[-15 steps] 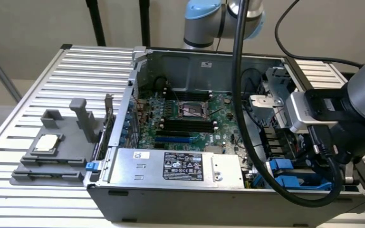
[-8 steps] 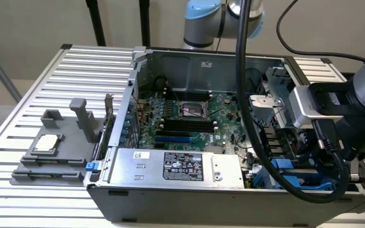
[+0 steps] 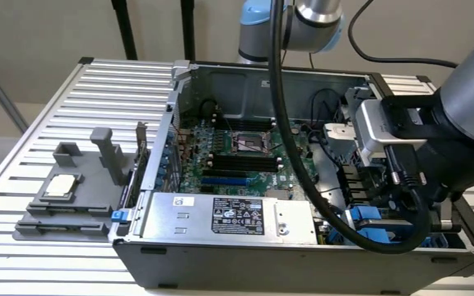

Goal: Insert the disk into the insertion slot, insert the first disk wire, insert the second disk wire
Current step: 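Insert the second disk wire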

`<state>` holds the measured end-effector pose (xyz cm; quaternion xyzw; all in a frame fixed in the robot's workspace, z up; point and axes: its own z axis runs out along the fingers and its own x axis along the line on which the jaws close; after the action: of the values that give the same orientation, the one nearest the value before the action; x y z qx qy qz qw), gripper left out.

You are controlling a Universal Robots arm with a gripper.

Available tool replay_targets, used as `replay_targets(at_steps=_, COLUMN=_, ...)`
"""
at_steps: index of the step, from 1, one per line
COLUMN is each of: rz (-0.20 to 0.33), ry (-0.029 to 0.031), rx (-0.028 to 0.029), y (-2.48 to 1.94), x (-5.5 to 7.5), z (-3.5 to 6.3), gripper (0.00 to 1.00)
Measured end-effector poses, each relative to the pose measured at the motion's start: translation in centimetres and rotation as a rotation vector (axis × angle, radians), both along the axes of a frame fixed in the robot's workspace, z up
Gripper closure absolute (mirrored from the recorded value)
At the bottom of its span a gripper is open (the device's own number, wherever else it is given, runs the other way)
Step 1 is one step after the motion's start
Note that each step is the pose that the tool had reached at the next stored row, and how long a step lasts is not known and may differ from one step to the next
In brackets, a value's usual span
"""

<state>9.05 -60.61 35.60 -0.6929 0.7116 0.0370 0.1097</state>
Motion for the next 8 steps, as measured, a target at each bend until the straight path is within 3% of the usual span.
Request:
replay_targets(at_steps=2, rz=0.001, ry=-0.0040, rx=0.0005, y=0.00, x=-0.24, z=0.05, gripper=0.76)
replay_targets(at_steps=8, rz=0.001, ry=-0.0040, rx=0.0013, y=0.00, x=-0.24, z=0.07, gripper=0.76)
